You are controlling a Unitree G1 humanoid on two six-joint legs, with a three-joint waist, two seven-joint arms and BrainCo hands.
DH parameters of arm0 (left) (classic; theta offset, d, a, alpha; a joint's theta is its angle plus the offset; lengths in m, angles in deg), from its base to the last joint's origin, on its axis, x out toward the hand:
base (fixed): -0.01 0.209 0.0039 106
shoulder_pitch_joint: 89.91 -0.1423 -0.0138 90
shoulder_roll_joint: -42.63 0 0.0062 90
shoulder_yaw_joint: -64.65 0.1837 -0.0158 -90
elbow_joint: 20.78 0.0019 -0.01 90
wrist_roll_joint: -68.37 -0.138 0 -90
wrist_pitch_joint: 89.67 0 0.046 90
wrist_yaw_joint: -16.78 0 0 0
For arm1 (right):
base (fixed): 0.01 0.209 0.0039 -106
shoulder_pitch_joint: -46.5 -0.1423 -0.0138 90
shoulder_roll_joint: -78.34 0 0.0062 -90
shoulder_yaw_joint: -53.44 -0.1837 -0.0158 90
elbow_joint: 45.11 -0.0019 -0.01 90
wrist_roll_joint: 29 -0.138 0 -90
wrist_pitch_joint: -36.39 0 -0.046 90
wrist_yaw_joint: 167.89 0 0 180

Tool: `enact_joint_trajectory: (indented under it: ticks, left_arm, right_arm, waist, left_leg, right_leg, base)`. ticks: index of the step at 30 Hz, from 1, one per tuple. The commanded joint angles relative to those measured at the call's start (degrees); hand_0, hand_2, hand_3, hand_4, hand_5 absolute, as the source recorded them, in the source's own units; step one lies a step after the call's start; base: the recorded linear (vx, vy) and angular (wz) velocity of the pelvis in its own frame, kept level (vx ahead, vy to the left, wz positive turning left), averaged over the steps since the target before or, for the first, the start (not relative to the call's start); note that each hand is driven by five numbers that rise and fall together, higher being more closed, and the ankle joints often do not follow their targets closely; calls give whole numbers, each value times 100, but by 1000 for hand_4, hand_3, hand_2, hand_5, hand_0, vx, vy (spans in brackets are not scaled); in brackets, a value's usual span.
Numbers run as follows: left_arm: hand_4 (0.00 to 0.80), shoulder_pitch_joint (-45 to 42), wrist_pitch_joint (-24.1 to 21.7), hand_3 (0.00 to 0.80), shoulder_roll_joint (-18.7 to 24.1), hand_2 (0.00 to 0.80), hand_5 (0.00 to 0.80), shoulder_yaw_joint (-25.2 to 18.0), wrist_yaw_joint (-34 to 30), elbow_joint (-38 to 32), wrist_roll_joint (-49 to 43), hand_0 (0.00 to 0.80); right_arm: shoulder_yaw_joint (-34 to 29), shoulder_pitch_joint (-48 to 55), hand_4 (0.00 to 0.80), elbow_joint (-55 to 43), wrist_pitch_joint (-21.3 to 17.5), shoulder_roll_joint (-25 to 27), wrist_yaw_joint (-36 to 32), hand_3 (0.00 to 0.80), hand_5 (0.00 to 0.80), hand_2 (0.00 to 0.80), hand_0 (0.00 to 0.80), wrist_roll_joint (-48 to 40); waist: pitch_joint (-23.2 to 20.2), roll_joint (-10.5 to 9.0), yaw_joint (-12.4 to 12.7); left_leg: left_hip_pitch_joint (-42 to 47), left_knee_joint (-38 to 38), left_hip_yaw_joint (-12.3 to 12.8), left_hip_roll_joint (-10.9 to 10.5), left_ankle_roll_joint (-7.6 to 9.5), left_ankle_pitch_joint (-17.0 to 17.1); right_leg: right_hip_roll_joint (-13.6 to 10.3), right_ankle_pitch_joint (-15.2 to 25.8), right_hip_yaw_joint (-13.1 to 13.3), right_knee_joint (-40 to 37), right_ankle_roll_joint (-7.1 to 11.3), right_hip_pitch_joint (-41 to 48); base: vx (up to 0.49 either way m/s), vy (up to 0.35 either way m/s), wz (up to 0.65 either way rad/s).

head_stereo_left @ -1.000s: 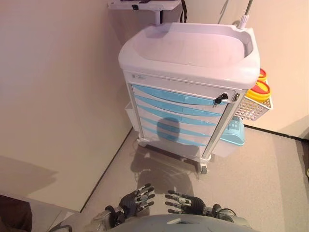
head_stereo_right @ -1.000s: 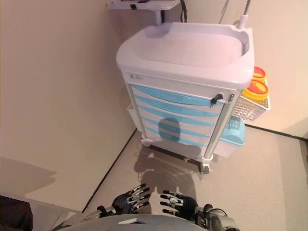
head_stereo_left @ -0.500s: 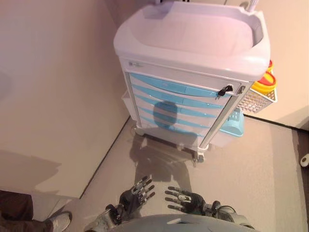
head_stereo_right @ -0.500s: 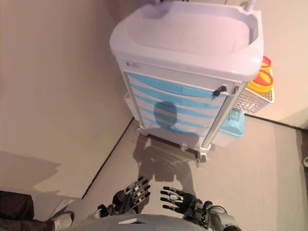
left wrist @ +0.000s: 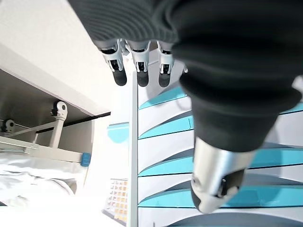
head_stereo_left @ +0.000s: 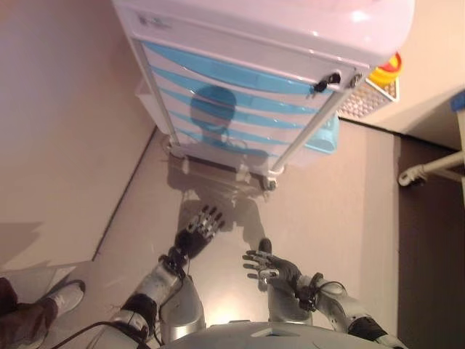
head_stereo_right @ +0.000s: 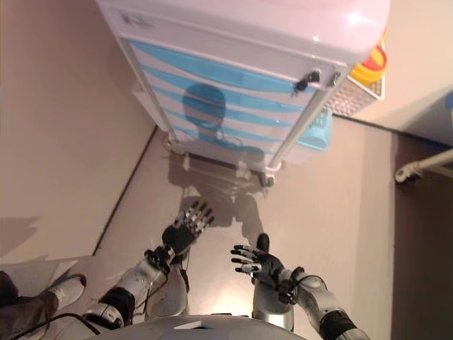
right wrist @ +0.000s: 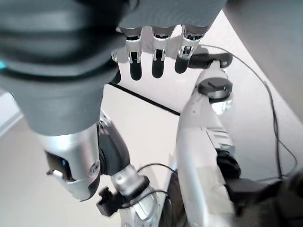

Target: Open the drawer and pick up the medicine

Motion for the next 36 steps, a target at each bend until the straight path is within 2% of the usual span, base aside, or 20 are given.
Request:
enact_joint_trajectory:
  ticks: [1,6,14,25,30,36]
  left_arm:
    - [0,94,-266,0,11,0,0,47,108,-547,405,0]
    - [0,591,-372,0,157,0,0,60,282,-667,768,0]
    - [0,1549,-381,0,566,0,0,-170,413,-587,1356,0]
    - [0,3251,-477,0,1501,0,0,-485,754,196,1928,0]
    - [0,4064,-578,0,1976,0,0,-408,846,611,2022,0]
    - [0,4841,-568,0,2350,0,0,-188,1097,867,1993,0]
  right_arm:
    - [259,94,0,-929,-212,51,93,0,0,0,0,-321]
    - [381,24,0,-1322,-178,196,124,0,0,0,0,-487]
    - [508,-18,0,-1713,-71,305,178,0,0,0,0,-797]
    - [642,168,0,-1954,-31,473,0,0,0,0,0,-964]
    - [704,380,0,-2053,-152,606,-159,0,0,0,0,-927]
    - [742,599,0,-2040,-396,701,-371,0,0,0,0,-904]
  waist:
    - [45,-188,-101]
    - [238,-328,-194]
    - [463,-551,-289]
    - [597,-812,-558]
    - [598,-900,-731]
    - [599,-983,-888]
  left_leg:
    - [-301,945,-88,-128,552,-557]
    - [-624,1170,-199,-57,531,-550]
    - [-910,1441,-239,82,485,-594]
    - [-1139,1568,-172,295,381,-666]
    - [-1252,1655,-125,374,365,-740]
    - [-1358,1736,-88,430,371,-834]
  right_leg:
    - [324,-110,-2,340,-97,-91]
    - [449,-96,35,466,-116,-296]
    - [591,-79,-95,573,-146,-426]
    - [700,26,-223,387,-165,-526]
    - [730,42,-234,318,-178,-589]
    - [770,55,-221,231,-205,-638]
  base:
    - [-10,-86,-10]
    - [-2,-89,-10]
    - [-2,-96,0]
    - [-2,-55,-4]
    - [3,-7,-1]
    - [11,-22,-4]
